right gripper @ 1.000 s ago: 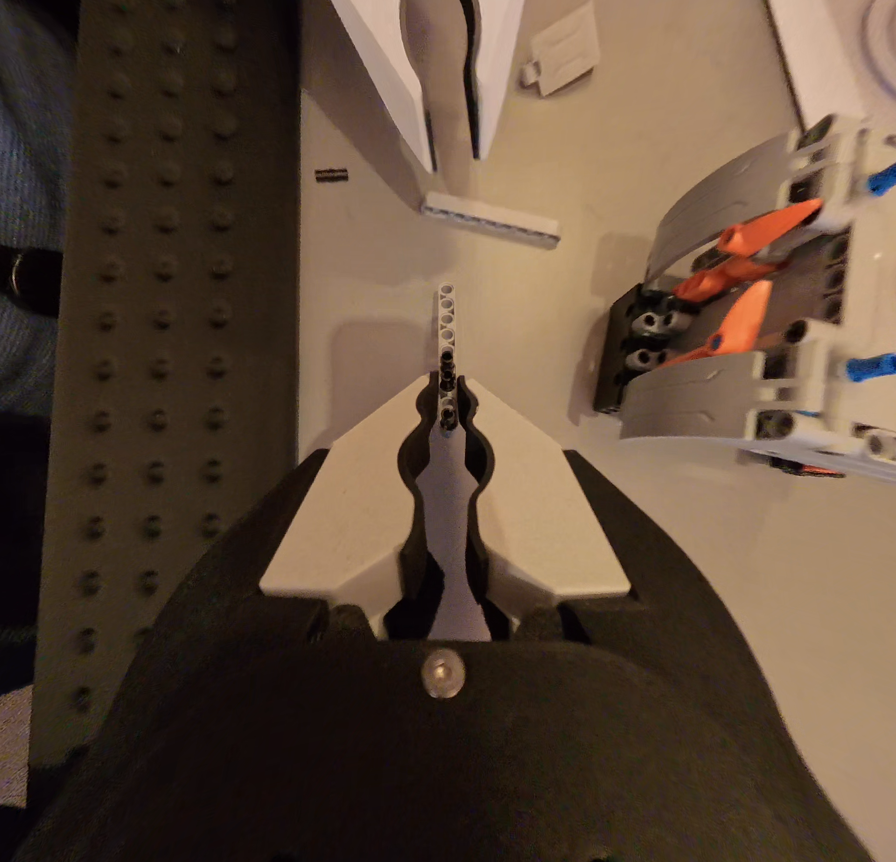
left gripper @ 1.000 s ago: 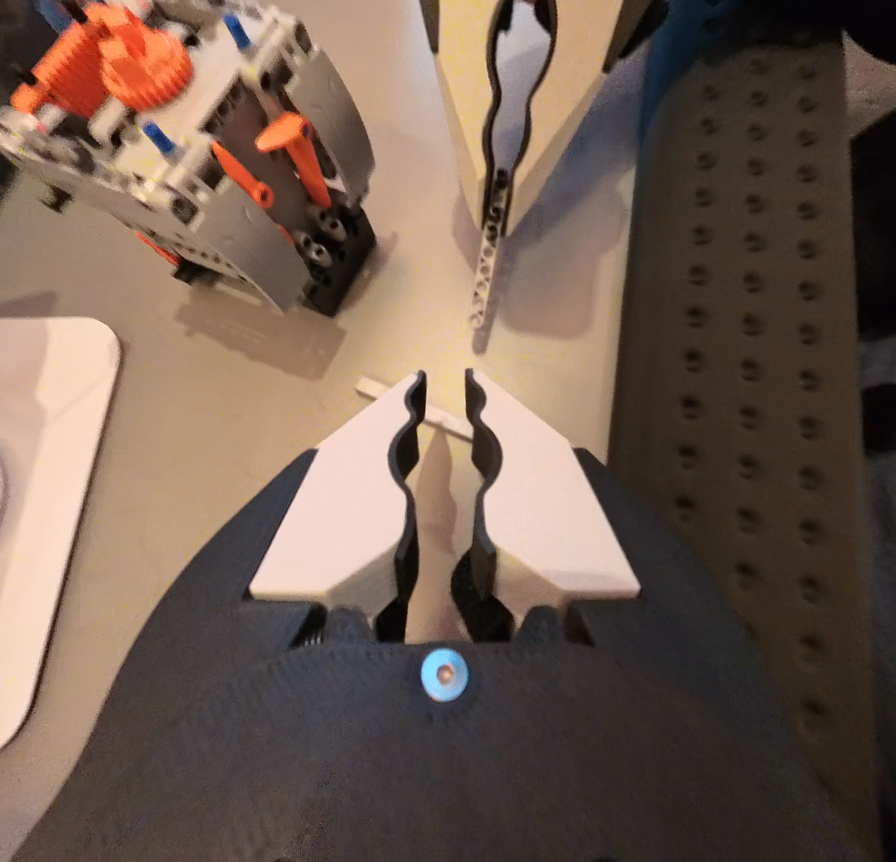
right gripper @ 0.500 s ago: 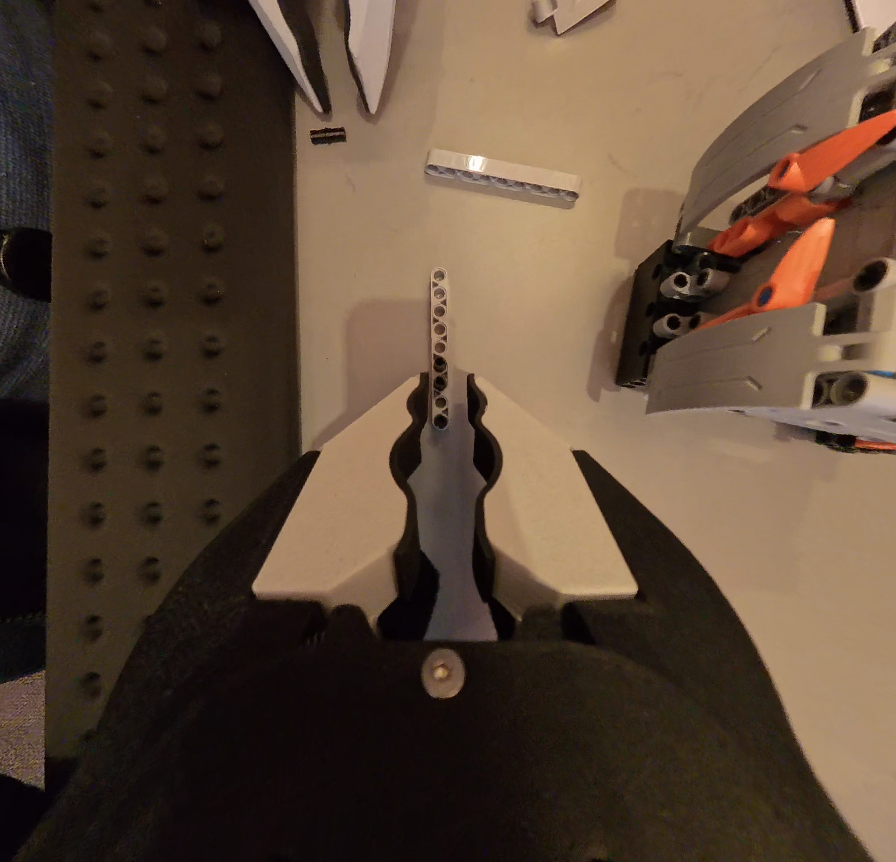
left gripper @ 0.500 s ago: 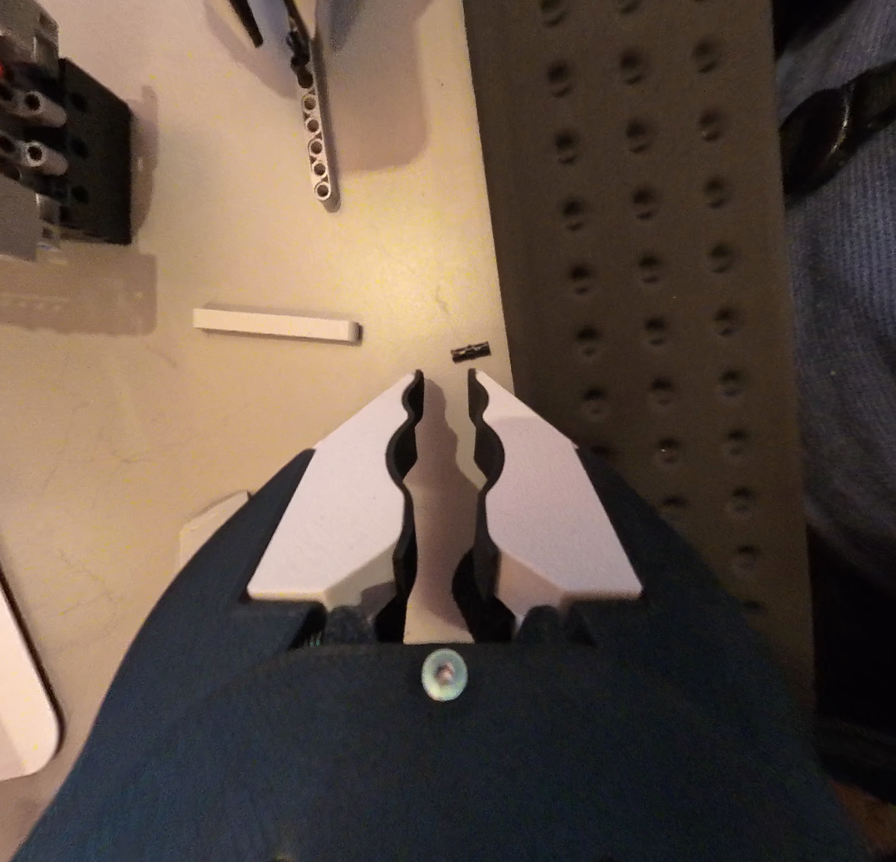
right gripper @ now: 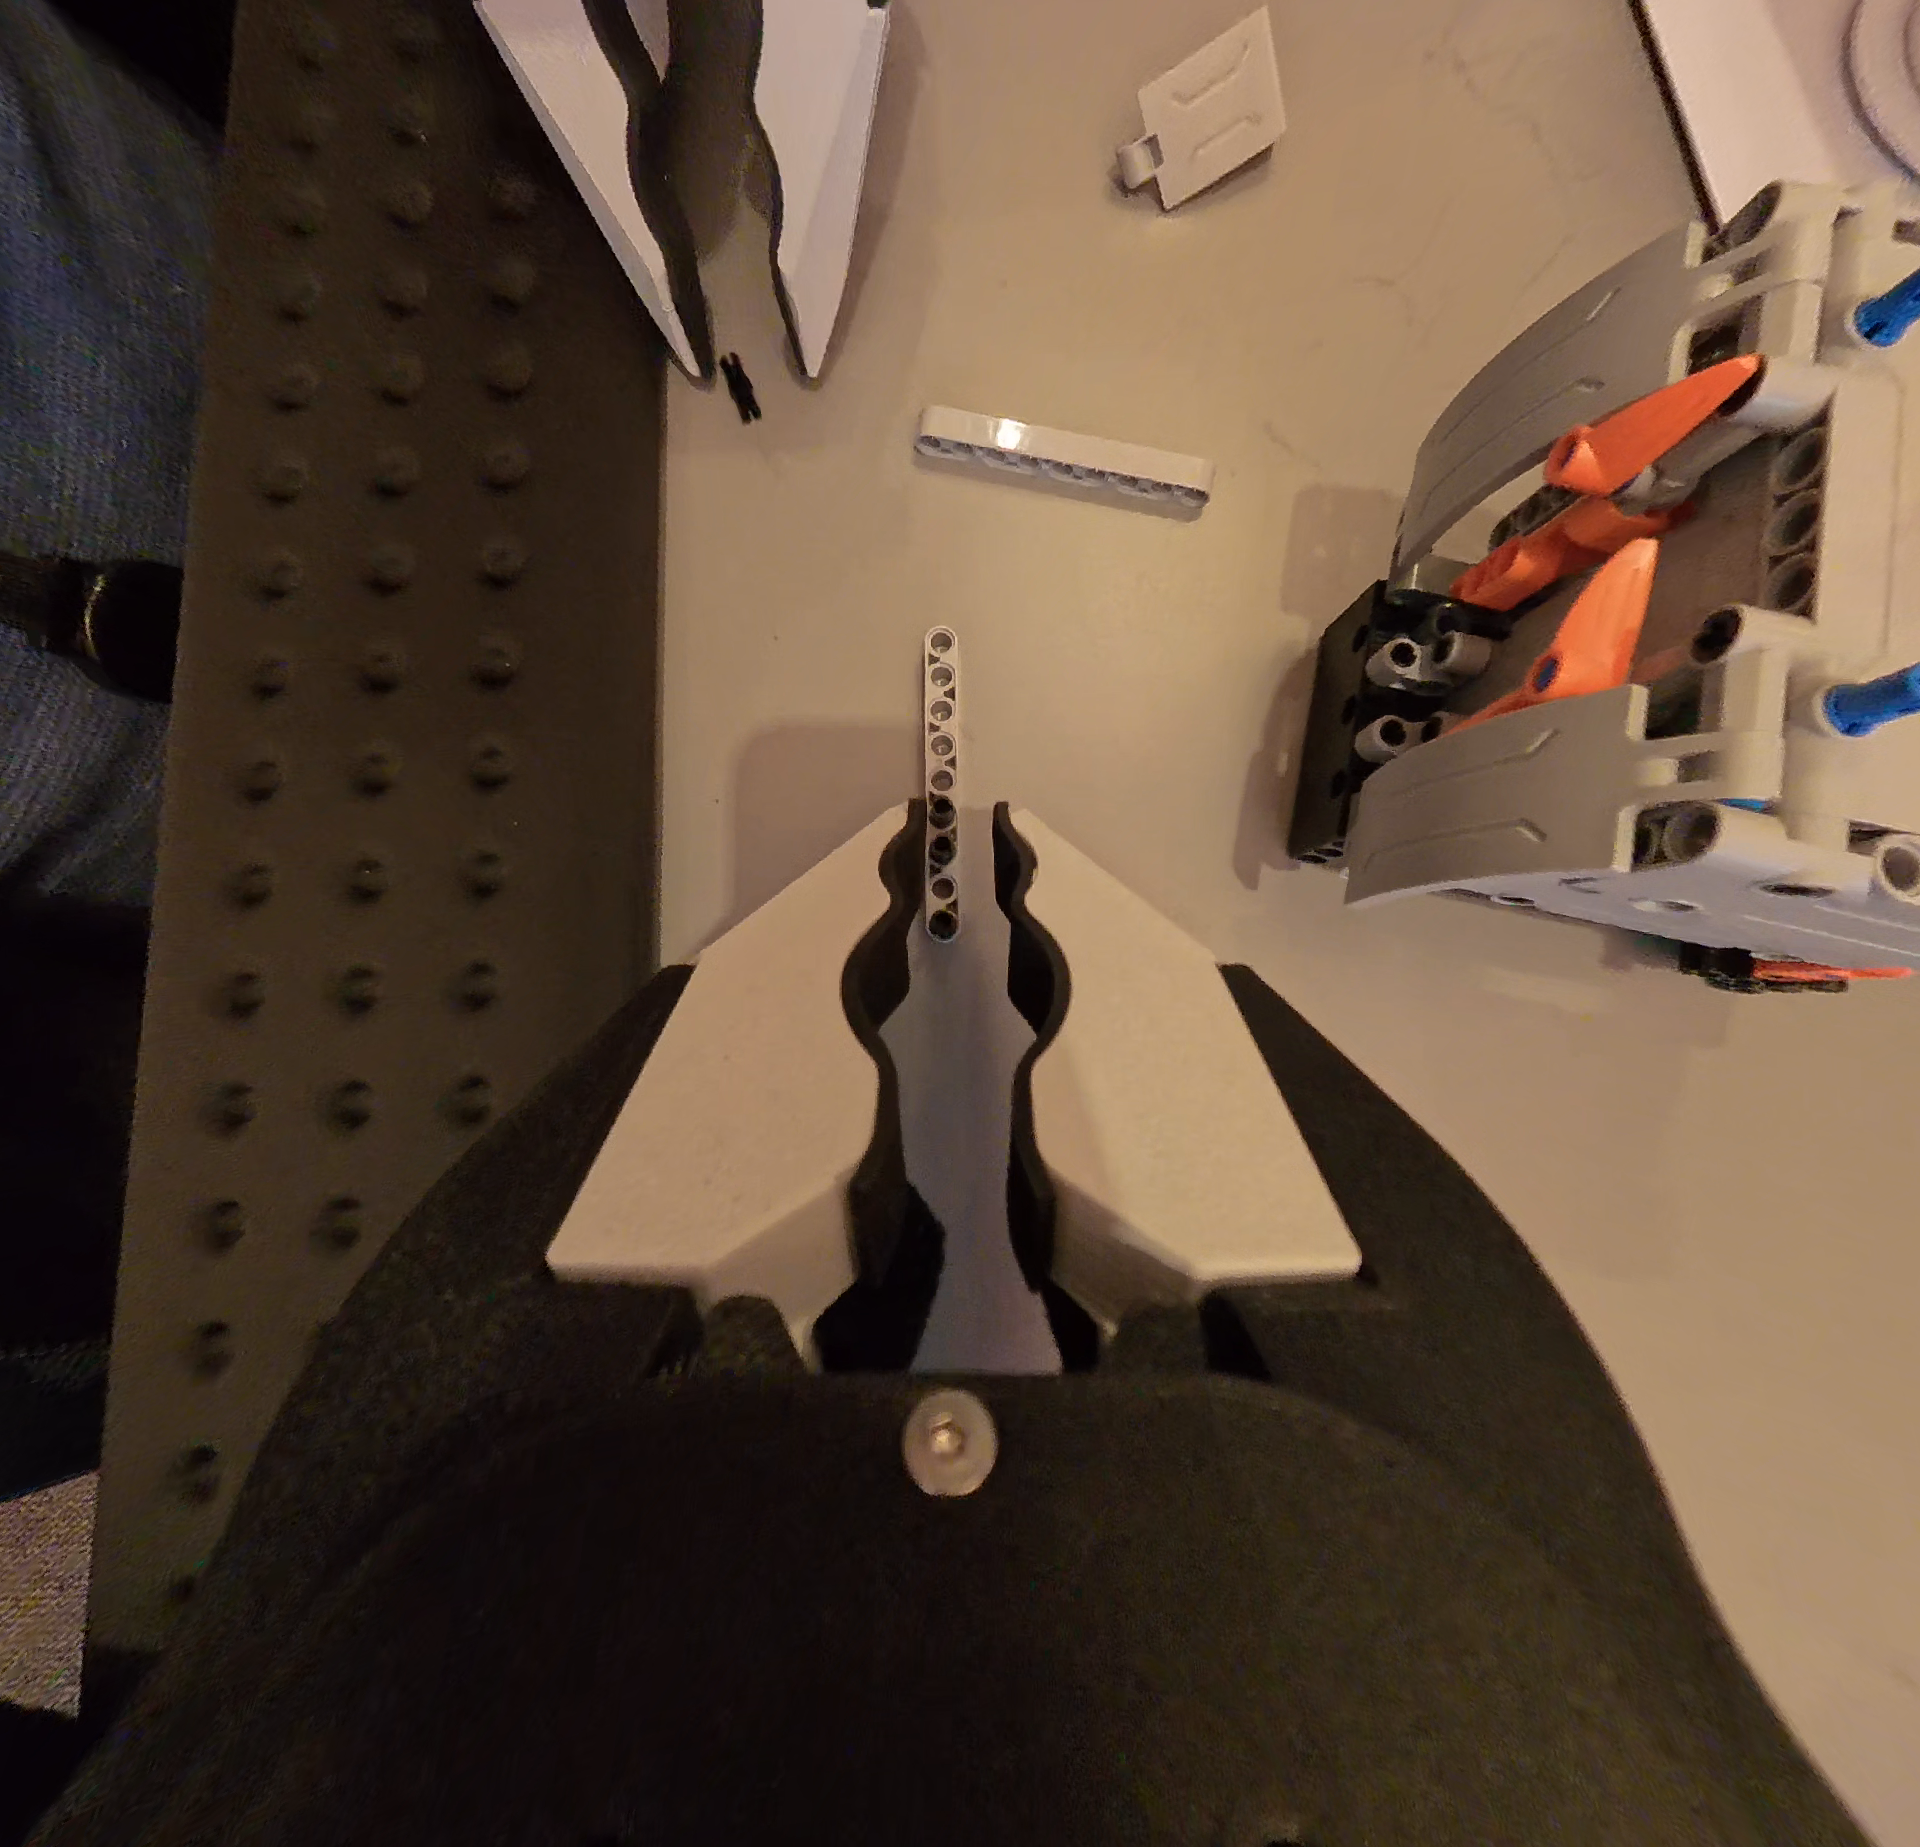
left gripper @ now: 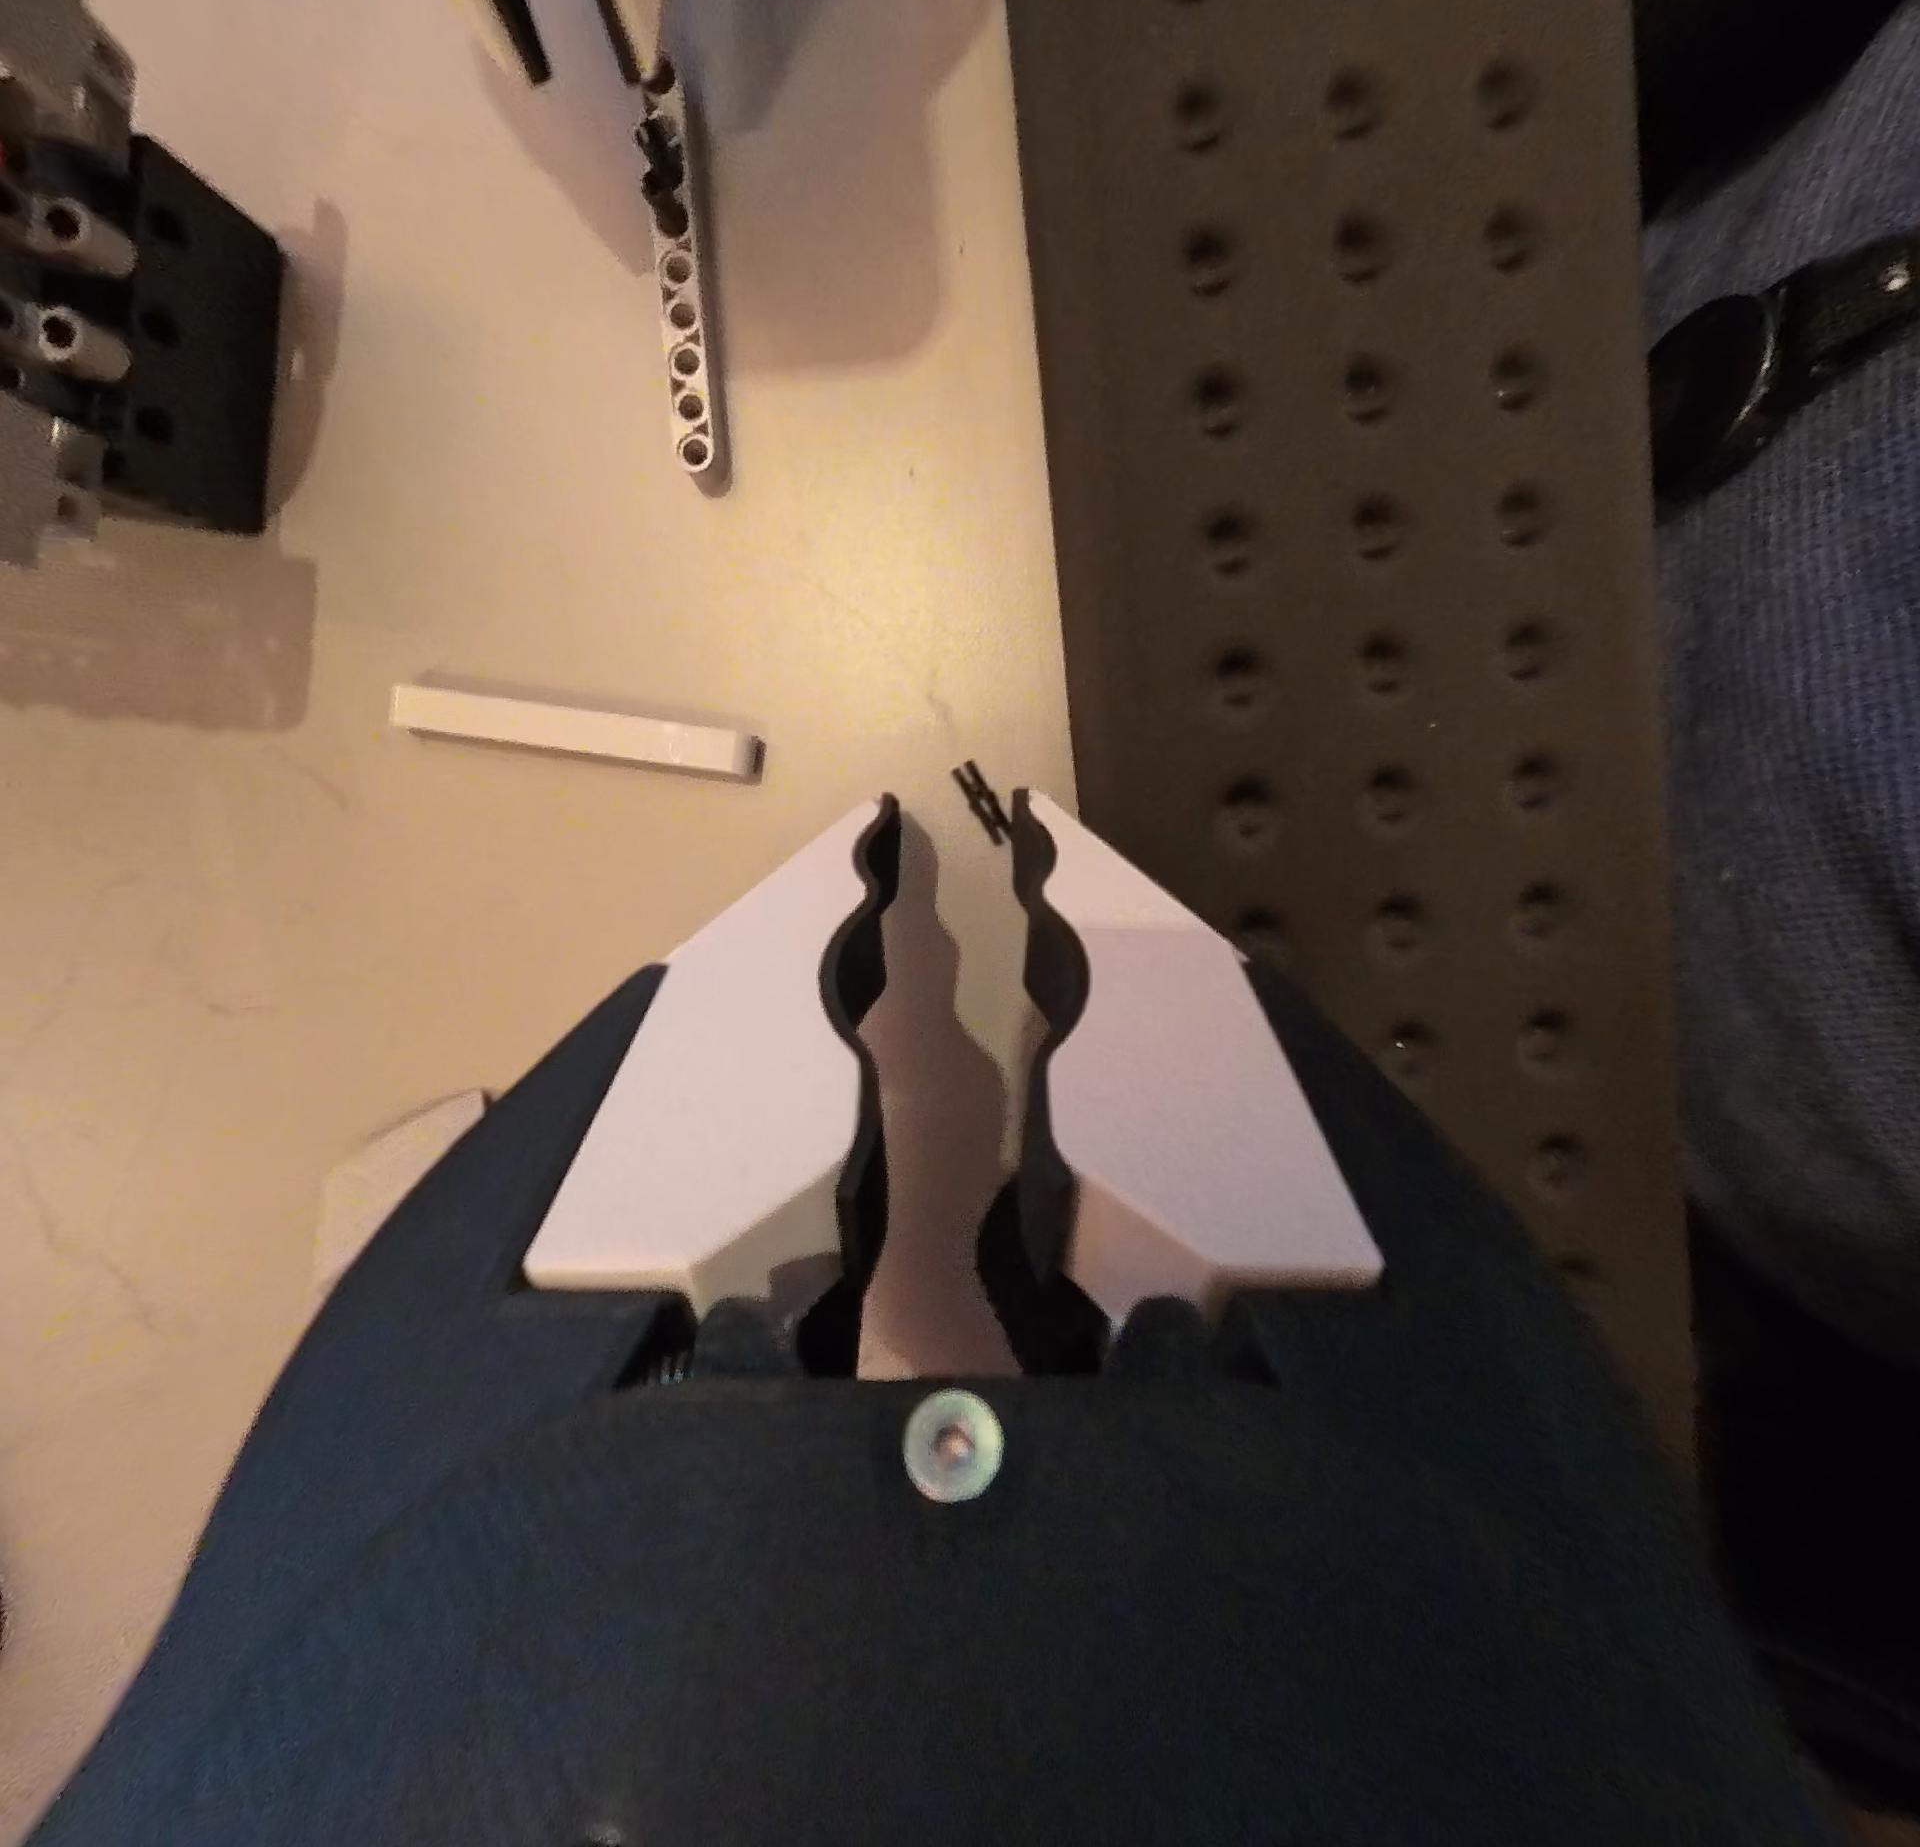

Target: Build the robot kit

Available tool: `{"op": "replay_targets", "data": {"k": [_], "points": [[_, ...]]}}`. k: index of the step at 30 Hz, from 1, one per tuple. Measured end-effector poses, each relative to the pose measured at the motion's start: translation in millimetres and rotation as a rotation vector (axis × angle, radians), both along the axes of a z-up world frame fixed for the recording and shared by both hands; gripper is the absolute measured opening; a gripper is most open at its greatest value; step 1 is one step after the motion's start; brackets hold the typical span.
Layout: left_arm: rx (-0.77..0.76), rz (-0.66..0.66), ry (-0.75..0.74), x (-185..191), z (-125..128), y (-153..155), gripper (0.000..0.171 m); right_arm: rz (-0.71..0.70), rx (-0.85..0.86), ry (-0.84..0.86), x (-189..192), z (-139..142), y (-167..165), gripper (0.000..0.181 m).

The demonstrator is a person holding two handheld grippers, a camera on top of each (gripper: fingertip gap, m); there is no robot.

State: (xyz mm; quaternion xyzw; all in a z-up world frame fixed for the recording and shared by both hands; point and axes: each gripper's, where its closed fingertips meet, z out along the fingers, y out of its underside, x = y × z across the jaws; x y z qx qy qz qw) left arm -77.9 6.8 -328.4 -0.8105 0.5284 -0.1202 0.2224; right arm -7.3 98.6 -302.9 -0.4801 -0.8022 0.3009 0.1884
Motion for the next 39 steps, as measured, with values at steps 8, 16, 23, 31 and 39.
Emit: {"op": "replay_targets", "data": {"k": [8,16,23,31,39], "points": [[-0.019,0.041,-0.008,3.7,-3.9,-1.9,0.003,-0.006,-0.001,0.022,-1.6,4.6,0.8,0.008],[0.193,0.093,-0.05,9.3,21.7,28.3,0.003,-0.054,-0.129,0.179,-16.4,46.5,-7.1,0.011],[0.517,0.129,-0.025,18.5,70.7,66.5,0.002,-0.099,-0.279,0.287,-43.6,73.1,-25.6,0.013],[0.714,0.147,-0.017,20.0,100.9,82.4,0.002,-0.138,-0.44,0.379,-52.5,96.1,-21.4,0.015],[0.771,0.141,-0.018,24.6,105.4,84.6,0.002,-0.126,-0.499,0.383,-52.8,97.2,-24.1,0.009]]}}
